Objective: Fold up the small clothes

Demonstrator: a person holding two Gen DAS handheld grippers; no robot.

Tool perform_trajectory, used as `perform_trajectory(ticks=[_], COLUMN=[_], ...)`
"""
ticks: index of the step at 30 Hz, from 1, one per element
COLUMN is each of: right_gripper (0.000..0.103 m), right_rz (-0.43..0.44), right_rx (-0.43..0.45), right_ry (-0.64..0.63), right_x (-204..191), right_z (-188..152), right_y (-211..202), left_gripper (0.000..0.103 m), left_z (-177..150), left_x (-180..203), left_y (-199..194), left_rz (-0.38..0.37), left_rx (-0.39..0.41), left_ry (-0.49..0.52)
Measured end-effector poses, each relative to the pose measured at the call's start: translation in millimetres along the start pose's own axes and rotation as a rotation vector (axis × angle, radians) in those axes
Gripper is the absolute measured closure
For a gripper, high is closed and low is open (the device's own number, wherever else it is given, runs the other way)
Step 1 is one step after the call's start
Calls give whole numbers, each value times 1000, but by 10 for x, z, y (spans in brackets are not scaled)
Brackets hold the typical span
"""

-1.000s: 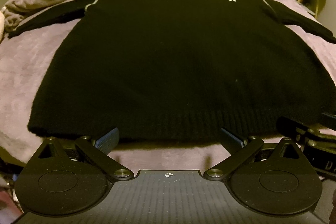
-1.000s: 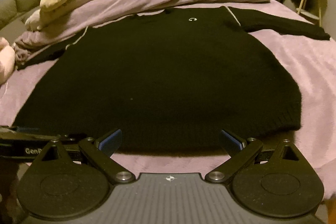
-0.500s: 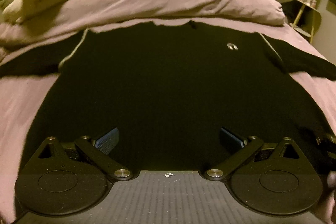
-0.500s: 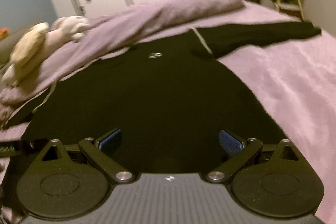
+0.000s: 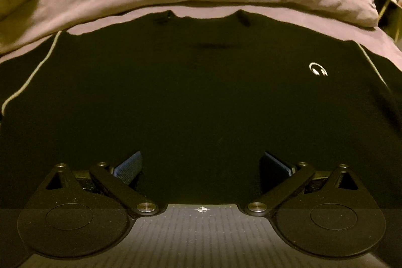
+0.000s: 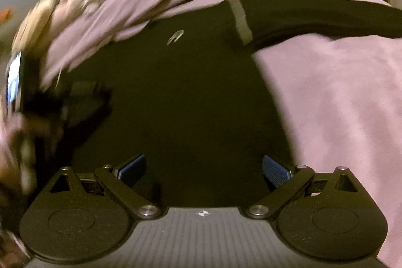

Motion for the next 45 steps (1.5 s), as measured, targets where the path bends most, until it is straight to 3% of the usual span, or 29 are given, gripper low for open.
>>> perform_trajectory(ticks=[3, 6, 12, 14, 18, 22, 23, 26, 30, 32, 36, 40, 43, 45], right_gripper=[4, 5, 40, 54, 57, 86, 88, 89, 90, 90, 89, 87, 71, 69], right_rz=[-108, -211, -348, -371, -370, -379, -392, -426, -381, -297, -160, -101, -86, -81], right_rx=[148, 232, 332, 347, 369, 375, 373, 408, 450, 454, 400, 290, 164, 190], right_ry=[121, 318, 601, 667, 741, 727, 710, 567, 244, 94, -73, -77, -59, 13], right_x=[622, 1428, 2655, 2884, 3109, 3158, 3143, 2842, 1808, 1115, -43, -711, -934, -897], right_z=[672, 1275, 2113, 2247, 2453, 2555, 2603, 2747, 2831, 2769, 2367, 1882, 1456, 1329], right_y=[-81, -6, 245, 338, 553, 637, 636, 514, 367, 385, 688, 1278, 1569, 1462], left_gripper=[0, 0, 0, 0, 0, 0, 0, 0, 0, 0, 0, 0, 0, 0], left_z=[0, -12, 37, 46, 49, 53, 54, 51, 75, 94, 131, 159, 190, 253], left_x=[-1, -1, -5, -6, -13, -19, -19, -43, -98, -138, -293, -484, -585, -581], left_y=[3, 11, 43, 47, 49, 57, 59, 60, 64, 56, -2, -123, -202, -227], left_rz=[4, 22, 68, 83, 107, 116, 115, 94, 55, 41, 37, 26, 6, -29], left_rx=[-2, -3, -9, -10, -15, -20, -21, -34, -86, -116, -149, -137, -129, -119], left_ry=[-20, -29, -60, -72, -90, -110, -113, -118, -143, -155, -183, -192, -166, -149])
Point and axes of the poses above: each gripper's, at about its wrist camera, not at the fingertips, and y roughly the way its jaws point, x to its right, z to its top, the point moved 10 cm from there along y, roughly the way its jaws point, and after that the axes turned 9 degrees about y, right-handed, at the moved point
